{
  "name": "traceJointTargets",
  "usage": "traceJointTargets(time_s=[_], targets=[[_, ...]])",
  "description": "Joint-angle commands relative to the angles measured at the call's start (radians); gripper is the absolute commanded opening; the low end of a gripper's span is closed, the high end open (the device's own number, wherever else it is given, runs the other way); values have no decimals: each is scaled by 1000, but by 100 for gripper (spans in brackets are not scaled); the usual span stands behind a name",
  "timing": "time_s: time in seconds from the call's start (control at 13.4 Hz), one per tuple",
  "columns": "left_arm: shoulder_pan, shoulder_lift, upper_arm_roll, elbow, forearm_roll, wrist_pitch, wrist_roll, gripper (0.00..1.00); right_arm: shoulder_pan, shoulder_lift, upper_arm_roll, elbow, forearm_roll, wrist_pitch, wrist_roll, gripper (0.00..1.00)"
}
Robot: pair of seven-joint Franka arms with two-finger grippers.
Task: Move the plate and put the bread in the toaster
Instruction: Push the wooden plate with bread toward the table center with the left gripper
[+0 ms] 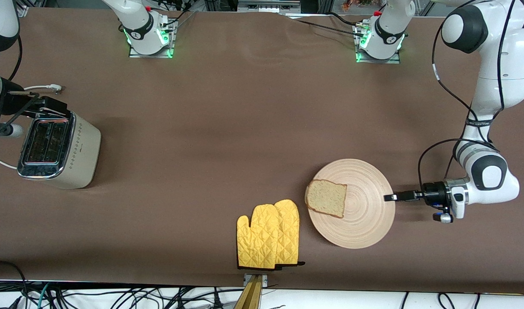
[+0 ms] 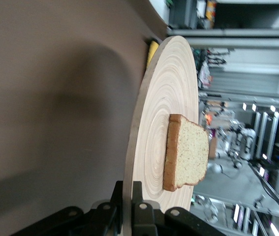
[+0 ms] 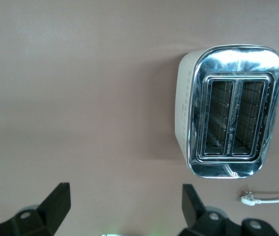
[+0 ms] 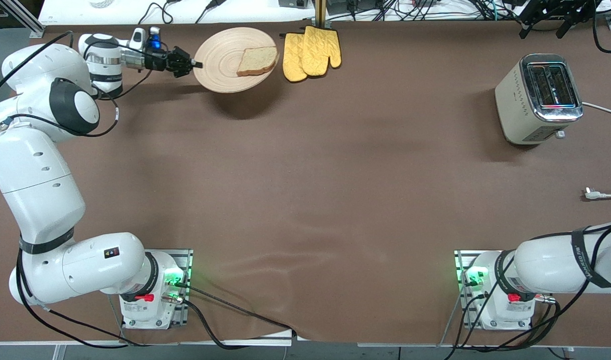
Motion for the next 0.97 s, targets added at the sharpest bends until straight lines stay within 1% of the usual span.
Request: traceJointTargets(time_s=[0.0, 0.07, 0.22, 0.37, 0.52, 0.67, 0.75, 0.9], targets=[[-71, -77, -53, -14, 92, -35, -1, 0, -1, 8, 0, 17, -1, -2, 8, 100], [-117, -97, -53, -18, 100, -18, -10, 0, -1, 12, 0, 17, -1, 1, 7, 100], [-174, -140, -62, -81, 96, 104, -13, 0, -2, 14, -1, 17, -3, 16, 7, 100], [-213, -223, -111, -215, 87, 288, -14, 0, -2, 14, -1, 17, -3, 27, 7, 100], [-213, -298, -187, -381, 3, 449, -13, 0, -1, 14, -1, 17, -4, 28, 8, 100], [-210, -342, -256, -513, -85, 584, 2, 0, -1, 18, -1, 17, -4, 34, 8, 100], [-207, -362, -275, -561, -120, 615, 19, 0, -1, 26, 0, 17, -4, 39, 8, 100], [-202, -372, -277, -632, -181, 625, 94, 0, -1, 38, -1, 17, -3, 48, 8, 100]])
